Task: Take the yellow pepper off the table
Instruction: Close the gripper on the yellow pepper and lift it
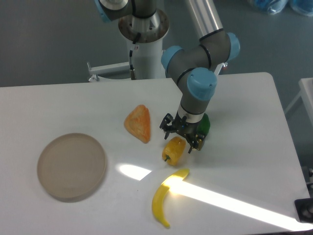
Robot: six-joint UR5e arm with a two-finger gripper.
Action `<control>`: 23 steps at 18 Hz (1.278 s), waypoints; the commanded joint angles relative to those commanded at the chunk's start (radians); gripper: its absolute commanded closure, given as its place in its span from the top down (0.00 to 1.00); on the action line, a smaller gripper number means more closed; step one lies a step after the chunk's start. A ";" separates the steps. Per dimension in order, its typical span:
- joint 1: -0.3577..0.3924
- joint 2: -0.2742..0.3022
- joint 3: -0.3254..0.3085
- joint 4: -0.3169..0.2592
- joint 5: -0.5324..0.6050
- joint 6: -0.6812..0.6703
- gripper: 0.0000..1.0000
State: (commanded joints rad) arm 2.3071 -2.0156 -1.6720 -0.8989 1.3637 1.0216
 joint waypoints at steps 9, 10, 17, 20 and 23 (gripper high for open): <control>0.000 0.005 0.008 0.000 0.000 0.005 0.43; 0.002 0.006 0.009 0.000 -0.002 0.006 0.43; 0.011 0.044 0.081 -0.014 0.040 0.023 0.39; 0.014 0.060 0.107 -0.020 0.110 0.136 0.39; 0.047 0.064 0.161 -0.063 0.138 0.198 0.39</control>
State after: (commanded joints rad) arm 2.3545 -1.9512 -1.5112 -0.9615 1.5017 1.2194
